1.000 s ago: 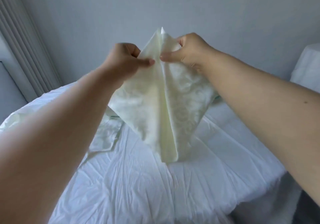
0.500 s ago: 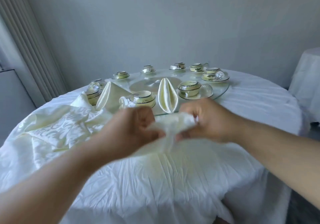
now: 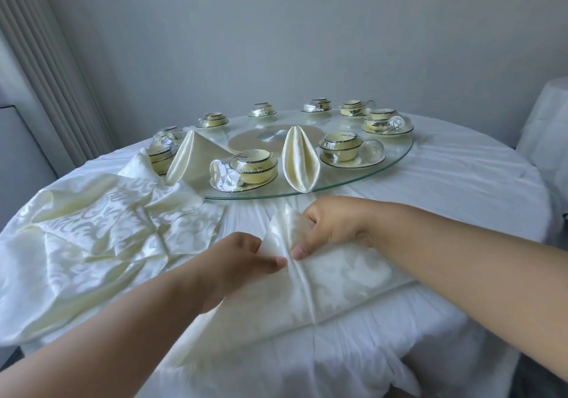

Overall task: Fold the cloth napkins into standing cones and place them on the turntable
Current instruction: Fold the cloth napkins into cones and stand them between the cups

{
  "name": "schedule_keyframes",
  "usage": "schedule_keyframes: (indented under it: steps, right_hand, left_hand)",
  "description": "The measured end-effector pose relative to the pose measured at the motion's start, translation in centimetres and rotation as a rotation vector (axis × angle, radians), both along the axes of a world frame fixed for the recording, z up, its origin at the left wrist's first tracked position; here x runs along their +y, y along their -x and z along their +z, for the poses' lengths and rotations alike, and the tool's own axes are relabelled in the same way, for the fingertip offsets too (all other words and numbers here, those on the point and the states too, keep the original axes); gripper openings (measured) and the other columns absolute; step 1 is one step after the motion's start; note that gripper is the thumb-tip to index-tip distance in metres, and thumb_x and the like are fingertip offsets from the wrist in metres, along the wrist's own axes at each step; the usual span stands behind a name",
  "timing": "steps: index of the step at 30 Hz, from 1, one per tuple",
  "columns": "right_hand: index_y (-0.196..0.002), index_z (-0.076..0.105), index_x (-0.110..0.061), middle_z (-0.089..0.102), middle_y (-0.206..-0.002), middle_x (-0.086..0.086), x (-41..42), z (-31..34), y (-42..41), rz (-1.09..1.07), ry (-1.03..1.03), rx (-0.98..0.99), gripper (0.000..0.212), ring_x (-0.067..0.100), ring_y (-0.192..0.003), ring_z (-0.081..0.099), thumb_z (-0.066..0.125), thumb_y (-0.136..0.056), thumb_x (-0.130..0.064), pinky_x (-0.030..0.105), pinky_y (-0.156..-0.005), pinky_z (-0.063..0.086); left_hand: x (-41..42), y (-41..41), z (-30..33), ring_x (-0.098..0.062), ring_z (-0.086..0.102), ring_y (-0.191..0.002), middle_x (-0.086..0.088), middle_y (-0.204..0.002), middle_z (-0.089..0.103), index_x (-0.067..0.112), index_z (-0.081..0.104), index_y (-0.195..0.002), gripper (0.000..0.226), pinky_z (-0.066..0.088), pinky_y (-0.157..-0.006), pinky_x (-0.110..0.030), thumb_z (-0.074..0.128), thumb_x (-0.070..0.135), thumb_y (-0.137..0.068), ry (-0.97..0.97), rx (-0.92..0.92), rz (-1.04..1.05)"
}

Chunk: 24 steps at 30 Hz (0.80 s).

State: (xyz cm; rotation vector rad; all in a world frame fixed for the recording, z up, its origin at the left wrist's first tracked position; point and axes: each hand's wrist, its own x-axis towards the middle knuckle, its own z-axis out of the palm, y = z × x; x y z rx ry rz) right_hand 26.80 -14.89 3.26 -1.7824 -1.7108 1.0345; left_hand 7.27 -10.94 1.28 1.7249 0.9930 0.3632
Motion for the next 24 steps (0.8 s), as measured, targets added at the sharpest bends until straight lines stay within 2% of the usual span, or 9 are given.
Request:
schedule_keyframes:
  steps: [2,4,6,9,11,16,20,22,24]
  right_hand:
    - [-0.072,0.066,-0.017,0.063,-0.068,-0.005,1.8,-0.5,0.2,-0.010,0.027,-0.095,0.023,0.013,-0.067,0.058,0.086,-0.067,-0.028,0.024,-0.066,0.045]
    - [-0.071,0.066,-0.018,0.062,-0.069,-0.005,3.1,-1.3,0.3,-0.021,0.069,-0.160,0.025,0.014,-0.070,0.058,0.086,-0.067,-0.031,0.024,-0.067,0.044]
    - [-0.074,0.067,-0.018,0.062,-0.071,-0.004,3.8,-2.3,0.3,-0.028,0.115,-0.219,0.027,0.016,-0.072,0.059,0.086,-0.066,-0.035,0.024,-0.066,0.044]
    - [-0.086,0.070,-0.010,0.063,-0.074,0.000,4.2,-3.4,0.3,-0.038,0.133,-0.251,0.036,0.019,-0.073,0.061,0.086,-0.066,-0.036,0.026,-0.066,0.045]
    - [-0.085,0.070,-0.011,0.062,-0.073,-0.001,4.2,-3.5,0.2,-0.032,0.122,-0.268,0.034,0.018,-0.069,0.060,0.084,-0.067,-0.036,0.024,-0.061,0.043]
    - [-0.068,0.060,-0.021,0.062,-0.071,-0.004,4.2,-3.4,0.2,-0.002,0.061,-0.243,0.025,0.013,-0.062,0.058,0.083,-0.071,-0.032,0.021,-0.056,0.044]
    - [-0.065,0.047,-0.016,0.046,-0.062,-0.001,5.1,-3.5,0.3,-0.066,-0.048,-0.265,0.042,0.014,-0.054,0.043,0.074,-0.078,-0.046,0.024,-0.052,0.032]
    - [-0.060,0.036,-0.017,0.034,-0.059,-0.001,5.5,-3.9,0.3,-0.082,-0.080,-0.277,0.049,0.013,-0.051,0.033,0.069,-0.082,-0.046,0.024,-0.047,0.023]
    - [-0.057,0.034,-0.017,0.033,-0.056,-0.002,5.6,-4.4,0.4,-0.105,-0.095,-0.261,0.051,0.012,-0.048,0.031,0.070,-0.083,-0.043,0.024,-0.044,0.022]
  left_hand:
    - [1.2,-0.2,-0.6,-0.025,0.059,-0.065,-0.015,-0.073,0.064,-0.008,0.065,-0.089,0.045,0.046,-0.064,-0.034,0.081,0.028,-0.067,0.064,0.045,0.069]
    - [2.2,-0.5,-1.3,-0.022,0.054,-0.055,-0.011,-0.064,0.060,-0.004,0.065,-0.078,0.033,0.041,-0.054,-0.027,0.080,0.026,-0.074,0.039,0.133,0.110]
    - [2.6,-0.8,-1.8,-0.018,0.046,-0.044,-0.004,-0.053,0.053,0.006,0.062,-0.066,0.028,0.034,-0.044,-0.019,0.078,0.028,-0.075,-0.080,0.248,0.133]
    - [2.5,-1.1,-2.5,-0.012,0.043,-0.042,0.008,-0.044,0.045,0.016,0.050,-0.053,0.039,0.030,-0.044,-0.020,0.074,0.037,-0.073,-0.387,0.434,0.118]
    - [2.3,-0.9,-3.1,-0.013,0.043,-0.043,0.007,-0.043,0.043,0.015,0.043,-0.051,0.044,0.031,-0.045,-0.022,0.070,0.041,-0.074,-0.512,0.478,0.109]
    - [3.2,-0.6,-3.5,-0.013,0.036,-0.042,0.008,-0.044,0.037,0.017,0.036,-0.050,0.051,0.028,-0.045,-0.021,0.075,0.040,-0.074,-0.439,0.416,0.117]
    - [4.2,-0.6,-3.1,-0.008,0.025,-0.028,0.009,-0.030,0.027,0.018,0.031,-0.045,0.059,0.019,-0.033,-0.018,0.080,0.035,-0.074,-0.356,0.367,0.127]
    - [4.4,-0.6,-3.1,-0.009,0.024,-0.028,0.009,-0.030,0.026,0.018,0.030,-0.045,0.060,0.018,-0.034,-0.019,0.080,0.035,-0.074,-0.361,0.375,0.129]
    - [4.4,-0.6,-3.4,-0.009,0.025,-0.030,0.009,-0.030,0.027,0.018,0.030,-0.045,0.060,0.020,-0.038,-0.022,0.079,0.037,-0.074,-0.395,0.392,0.138]
